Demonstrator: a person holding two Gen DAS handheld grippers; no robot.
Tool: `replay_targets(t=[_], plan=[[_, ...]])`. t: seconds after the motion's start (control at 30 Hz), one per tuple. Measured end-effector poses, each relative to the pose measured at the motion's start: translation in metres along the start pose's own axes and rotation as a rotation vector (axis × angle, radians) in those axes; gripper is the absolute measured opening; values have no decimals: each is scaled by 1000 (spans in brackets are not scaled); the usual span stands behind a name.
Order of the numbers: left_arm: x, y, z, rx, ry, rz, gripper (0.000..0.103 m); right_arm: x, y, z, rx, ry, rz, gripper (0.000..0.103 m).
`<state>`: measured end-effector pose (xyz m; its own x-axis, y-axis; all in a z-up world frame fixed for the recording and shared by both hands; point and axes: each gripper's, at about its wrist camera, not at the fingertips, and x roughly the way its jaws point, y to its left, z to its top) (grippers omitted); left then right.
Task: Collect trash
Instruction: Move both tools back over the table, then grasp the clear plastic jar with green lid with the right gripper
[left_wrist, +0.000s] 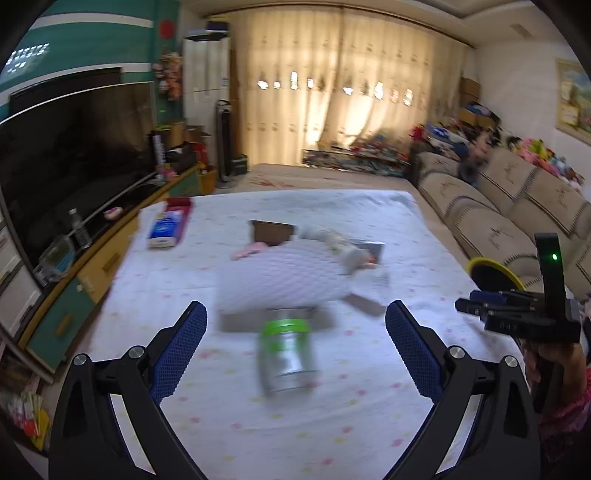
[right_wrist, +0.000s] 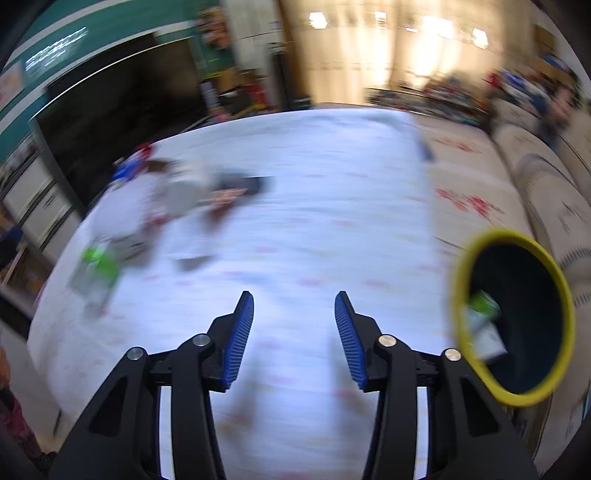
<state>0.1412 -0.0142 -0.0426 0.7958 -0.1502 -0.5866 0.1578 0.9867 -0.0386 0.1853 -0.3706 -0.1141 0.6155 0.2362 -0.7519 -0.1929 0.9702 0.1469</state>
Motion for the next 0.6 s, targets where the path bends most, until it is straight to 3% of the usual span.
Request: replay_targets(t=[0.17, 0.33, 0.6], plan=[[-25, 50, -7, -61, -42, 77, 98, 12, 90, 4, -133, 15, 123, 45], [-31, 65, -10, -85, -50, 80, 98, 18, 154, 4, -195, 13, 204, 53], [-28, 75, -18, -97, -36, 57, 98, 54, 191, 5, -179, 47, 175, 58]])
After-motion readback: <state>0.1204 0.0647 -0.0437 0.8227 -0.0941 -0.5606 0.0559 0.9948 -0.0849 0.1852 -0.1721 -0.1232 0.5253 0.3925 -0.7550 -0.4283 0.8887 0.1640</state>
